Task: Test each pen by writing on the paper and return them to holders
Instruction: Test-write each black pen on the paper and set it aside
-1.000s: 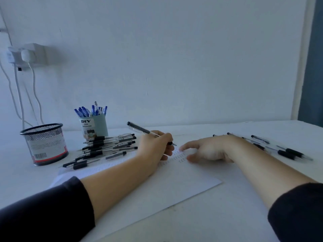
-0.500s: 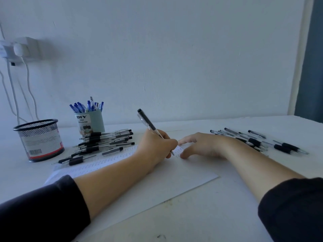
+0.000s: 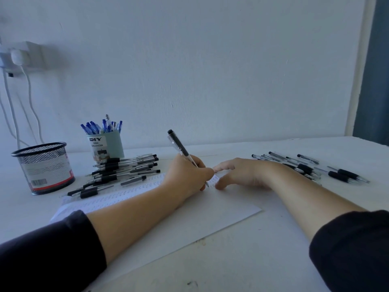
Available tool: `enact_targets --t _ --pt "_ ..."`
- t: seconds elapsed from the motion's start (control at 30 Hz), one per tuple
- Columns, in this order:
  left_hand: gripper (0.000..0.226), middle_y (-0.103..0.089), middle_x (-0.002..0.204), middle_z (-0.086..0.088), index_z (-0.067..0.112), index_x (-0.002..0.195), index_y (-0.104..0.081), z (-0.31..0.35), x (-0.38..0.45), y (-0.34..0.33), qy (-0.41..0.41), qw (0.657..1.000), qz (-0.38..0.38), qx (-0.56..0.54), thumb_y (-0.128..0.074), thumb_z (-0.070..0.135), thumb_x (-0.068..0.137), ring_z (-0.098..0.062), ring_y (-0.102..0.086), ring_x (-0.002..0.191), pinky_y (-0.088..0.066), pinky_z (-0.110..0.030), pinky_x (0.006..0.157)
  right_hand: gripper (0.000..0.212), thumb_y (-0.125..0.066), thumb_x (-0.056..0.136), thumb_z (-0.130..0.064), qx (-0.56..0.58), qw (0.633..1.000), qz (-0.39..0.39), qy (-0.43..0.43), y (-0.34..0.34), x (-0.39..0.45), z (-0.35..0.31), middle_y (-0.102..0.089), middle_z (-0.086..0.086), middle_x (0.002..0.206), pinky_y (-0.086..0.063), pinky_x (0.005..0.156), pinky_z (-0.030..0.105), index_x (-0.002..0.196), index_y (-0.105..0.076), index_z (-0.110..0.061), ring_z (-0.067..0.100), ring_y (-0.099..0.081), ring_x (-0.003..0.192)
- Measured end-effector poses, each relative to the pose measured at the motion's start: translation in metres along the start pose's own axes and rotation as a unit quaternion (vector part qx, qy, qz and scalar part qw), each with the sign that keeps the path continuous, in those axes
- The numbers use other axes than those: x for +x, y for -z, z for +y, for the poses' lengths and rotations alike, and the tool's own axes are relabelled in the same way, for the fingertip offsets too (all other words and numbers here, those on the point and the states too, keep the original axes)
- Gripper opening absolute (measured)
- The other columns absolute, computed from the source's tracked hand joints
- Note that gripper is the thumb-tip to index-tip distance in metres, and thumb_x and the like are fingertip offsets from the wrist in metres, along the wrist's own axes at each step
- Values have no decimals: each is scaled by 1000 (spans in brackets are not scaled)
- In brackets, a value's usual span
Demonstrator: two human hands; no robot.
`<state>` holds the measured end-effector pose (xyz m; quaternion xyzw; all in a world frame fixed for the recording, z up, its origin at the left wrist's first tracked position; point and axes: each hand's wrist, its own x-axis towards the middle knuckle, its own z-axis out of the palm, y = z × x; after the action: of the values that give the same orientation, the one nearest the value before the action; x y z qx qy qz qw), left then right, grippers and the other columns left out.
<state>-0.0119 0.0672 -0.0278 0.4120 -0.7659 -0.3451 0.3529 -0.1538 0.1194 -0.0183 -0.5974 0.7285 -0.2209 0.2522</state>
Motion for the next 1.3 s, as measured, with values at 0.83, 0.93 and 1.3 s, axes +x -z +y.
enact_targets --t 0.83,0.93,1.3 --pt "18 -55 42 1 12 55 -57 -1 -1 0 -8 1000 11 12 -59 9 72 -6 -39 34 -31 -16 43 45 -66 82 -30 -8 1000 -2 0 0 1 -1 -47 -10 137 -33 97 28 124 -56 -44 12 -44 121" --pt "19 -56 43 1 12 54 -57 0 -2 0 -7 1000 9 12 -59 9 72 -5 -37 33 -30 -14 40 46 -66 82 -31 -4 1000 -2 -2 0 0 0 -47 -10 136 -32 97 28 125 -56 -44 12 -43 120" --pt "22 -54 41 1 12 52 -55 -1 -3 -1 -17 1000 10 11 -59 9 73 -5 -38 32 -30 -14 40 42 -65 85 -28 -1 1000 -5 2 0 -3 -3 -50 -9 129 -33 92 26 124 -56 -41 12 -46 114"
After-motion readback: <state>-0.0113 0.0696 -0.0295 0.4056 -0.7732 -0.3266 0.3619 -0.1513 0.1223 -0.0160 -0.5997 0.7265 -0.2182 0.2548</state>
